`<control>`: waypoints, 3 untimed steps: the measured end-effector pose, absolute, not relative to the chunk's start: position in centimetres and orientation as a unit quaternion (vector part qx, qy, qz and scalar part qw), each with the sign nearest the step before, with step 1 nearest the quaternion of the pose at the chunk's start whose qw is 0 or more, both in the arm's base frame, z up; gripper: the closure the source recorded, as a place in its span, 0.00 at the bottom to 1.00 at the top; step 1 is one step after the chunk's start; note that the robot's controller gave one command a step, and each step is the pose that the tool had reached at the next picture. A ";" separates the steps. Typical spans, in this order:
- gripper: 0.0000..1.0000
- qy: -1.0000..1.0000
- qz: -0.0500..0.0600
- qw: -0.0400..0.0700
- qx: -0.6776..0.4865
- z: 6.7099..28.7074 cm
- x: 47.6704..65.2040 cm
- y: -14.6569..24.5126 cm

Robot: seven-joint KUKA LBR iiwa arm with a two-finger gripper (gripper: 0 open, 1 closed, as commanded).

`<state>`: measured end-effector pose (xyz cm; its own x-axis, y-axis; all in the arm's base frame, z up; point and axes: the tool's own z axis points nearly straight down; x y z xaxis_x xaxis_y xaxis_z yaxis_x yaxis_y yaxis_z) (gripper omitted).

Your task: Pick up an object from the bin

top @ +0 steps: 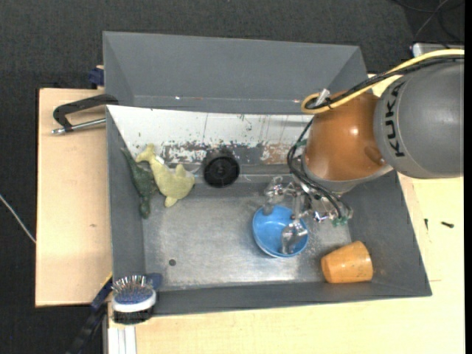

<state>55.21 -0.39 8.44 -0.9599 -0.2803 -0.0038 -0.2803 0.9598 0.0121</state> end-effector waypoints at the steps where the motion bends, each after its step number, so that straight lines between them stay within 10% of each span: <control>1: 1.00 0.990 0.001 0.002 -0.139 7.7 55.0 -1.1; 2: 1.00 0.992 -0.003 0.008 -0.128 26.6 57.2 -10.5; 3: 1.00 0.962 0.001 -0.001 -0.272 17.0 56.7 -10.8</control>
Offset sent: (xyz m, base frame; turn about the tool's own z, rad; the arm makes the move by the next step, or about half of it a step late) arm 0.0000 0.0000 0.0000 0.0000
